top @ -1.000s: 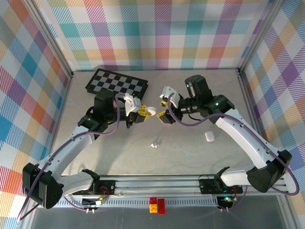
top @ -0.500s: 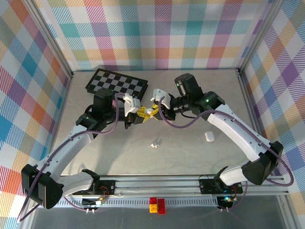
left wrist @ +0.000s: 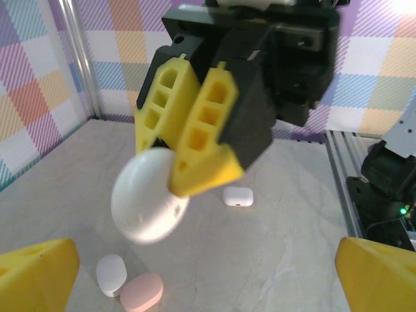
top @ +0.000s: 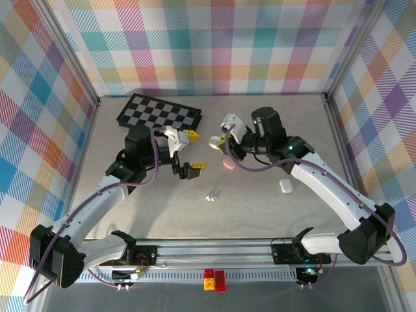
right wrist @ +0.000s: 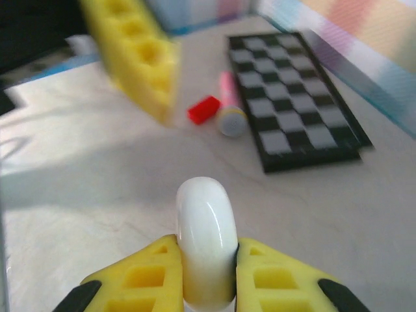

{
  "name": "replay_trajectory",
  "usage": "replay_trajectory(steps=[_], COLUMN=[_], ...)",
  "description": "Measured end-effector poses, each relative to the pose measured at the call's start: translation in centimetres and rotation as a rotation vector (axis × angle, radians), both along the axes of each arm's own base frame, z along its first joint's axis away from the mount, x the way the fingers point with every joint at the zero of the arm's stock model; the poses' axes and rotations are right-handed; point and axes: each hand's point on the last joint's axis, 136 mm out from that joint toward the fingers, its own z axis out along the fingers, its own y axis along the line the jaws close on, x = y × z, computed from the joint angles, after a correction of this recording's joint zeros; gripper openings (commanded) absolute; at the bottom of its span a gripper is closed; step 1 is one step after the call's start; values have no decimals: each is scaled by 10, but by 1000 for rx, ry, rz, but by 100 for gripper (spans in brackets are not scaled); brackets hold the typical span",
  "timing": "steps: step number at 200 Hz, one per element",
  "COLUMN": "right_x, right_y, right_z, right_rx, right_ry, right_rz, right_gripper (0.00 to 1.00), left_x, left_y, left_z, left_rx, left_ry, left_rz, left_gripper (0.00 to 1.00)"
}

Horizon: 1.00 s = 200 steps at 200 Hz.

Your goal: Insert wireless bluetooth earbuds into charging case

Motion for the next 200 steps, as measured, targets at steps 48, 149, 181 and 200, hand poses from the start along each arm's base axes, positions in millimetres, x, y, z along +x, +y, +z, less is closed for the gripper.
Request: replay_trajectory(steps=[48, 149, 181, 200], right_x=[37, 64, 82, 96], right_y=[-82, -107, -102, -94], right_z=[-98, -228, -247, -249], right_rx=[180, 390, 390, 406], right_ry=[332, 842, 884, 894], right_rz=[-553, -1033, -1053, -1036], right_gripper=[8, 7, 10, 16], left_x=[17, 23, 21, 22], left_y=[5, 13, 15, 16], left_z=[-17, -18, -22, -22], left_rx=[-46, -36, -28, -26], left_ry=[26, 3, 11, 9], left_rz=[111, 185, 192, 196], left_gripper=[100, 100, 100, 100])
